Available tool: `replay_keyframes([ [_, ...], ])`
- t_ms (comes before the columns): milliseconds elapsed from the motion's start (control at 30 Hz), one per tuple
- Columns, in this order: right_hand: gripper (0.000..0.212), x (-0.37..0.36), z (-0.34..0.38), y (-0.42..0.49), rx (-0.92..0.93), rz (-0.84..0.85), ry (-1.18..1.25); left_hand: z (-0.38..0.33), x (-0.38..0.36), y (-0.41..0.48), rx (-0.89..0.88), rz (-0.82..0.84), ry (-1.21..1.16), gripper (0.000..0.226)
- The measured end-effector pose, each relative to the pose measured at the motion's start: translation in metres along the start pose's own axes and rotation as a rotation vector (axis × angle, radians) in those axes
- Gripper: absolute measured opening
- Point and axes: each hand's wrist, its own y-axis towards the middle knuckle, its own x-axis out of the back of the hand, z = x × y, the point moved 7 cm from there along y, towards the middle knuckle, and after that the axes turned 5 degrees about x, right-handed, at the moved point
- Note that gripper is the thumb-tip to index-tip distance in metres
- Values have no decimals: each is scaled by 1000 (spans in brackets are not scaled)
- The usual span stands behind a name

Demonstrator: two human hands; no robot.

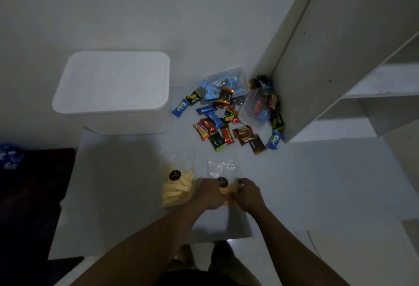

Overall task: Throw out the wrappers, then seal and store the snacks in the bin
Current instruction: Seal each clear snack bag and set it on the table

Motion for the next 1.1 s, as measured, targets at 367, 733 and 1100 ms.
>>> replay_keyframes([
  [367,34,71,32,47,121,-168,24,-41,41,58,14,-153,-13,46],
  [733,13,204,107,166,218,-444,213,-173,144,153,-186,-361,-192,26],
  [1100,24,246,154,273,219,-401,49,-201,192,233,-224,-500,84,41],
])
